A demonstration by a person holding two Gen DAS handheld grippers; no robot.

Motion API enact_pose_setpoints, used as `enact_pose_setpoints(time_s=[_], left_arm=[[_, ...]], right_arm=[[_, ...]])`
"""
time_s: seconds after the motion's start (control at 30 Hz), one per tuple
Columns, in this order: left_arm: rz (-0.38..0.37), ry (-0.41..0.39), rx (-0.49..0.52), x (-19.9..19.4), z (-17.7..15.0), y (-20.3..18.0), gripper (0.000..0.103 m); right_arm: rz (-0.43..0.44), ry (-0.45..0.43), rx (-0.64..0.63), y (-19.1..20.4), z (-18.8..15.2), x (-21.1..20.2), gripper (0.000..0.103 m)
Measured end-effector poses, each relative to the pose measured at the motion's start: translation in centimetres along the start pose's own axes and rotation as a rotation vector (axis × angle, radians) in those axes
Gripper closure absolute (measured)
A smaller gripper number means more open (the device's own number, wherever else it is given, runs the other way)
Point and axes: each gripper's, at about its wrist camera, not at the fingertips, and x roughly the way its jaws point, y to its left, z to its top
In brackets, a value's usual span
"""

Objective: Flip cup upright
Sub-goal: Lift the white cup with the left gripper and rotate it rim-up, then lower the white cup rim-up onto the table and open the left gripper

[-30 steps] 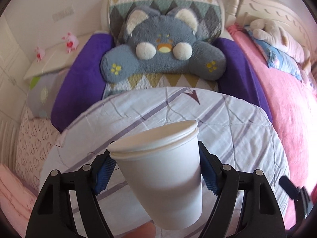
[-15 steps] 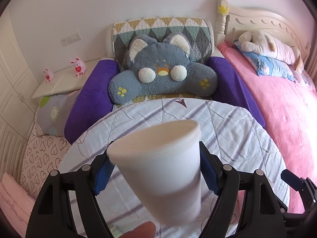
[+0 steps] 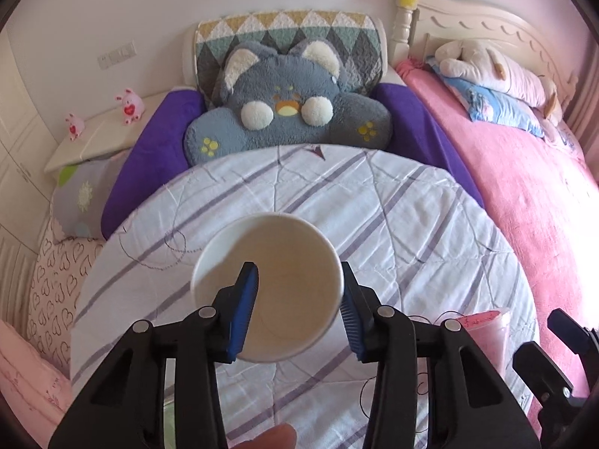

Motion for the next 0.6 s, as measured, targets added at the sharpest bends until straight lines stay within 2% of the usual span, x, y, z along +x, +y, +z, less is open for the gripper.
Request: enact_pose_setpoints(time_s=[0.07, 0.3, 0.5, 0.6], left_arm=[[-0.008, -0.004, 0.007, -0.3, 0.1, -0.1, 0.062], [-0.039, 0.031, -0.004, 0.7, 0.1, 0.1, 0.082], [-0.080, 0.032, -0.010, 0.4, 0.2, 0.3, 0.095], [-0.102, 0.040, -0.019, 0.4, 0.2, 0.5, 0.095]], right_arm=[[0.003, 0.001, 0.004, -0.1, 0.1, 0.0, 0.018], [0.010, -0.002, -0.007, 0.2, -0.2, -0.2, 0.018], [0.002, 0.001, 0.001, -0.1, -0.3, -0.2, 0.018], [0.004, 0.001, 0.000, -0.1, -0.2, -0.2, 0.018]])
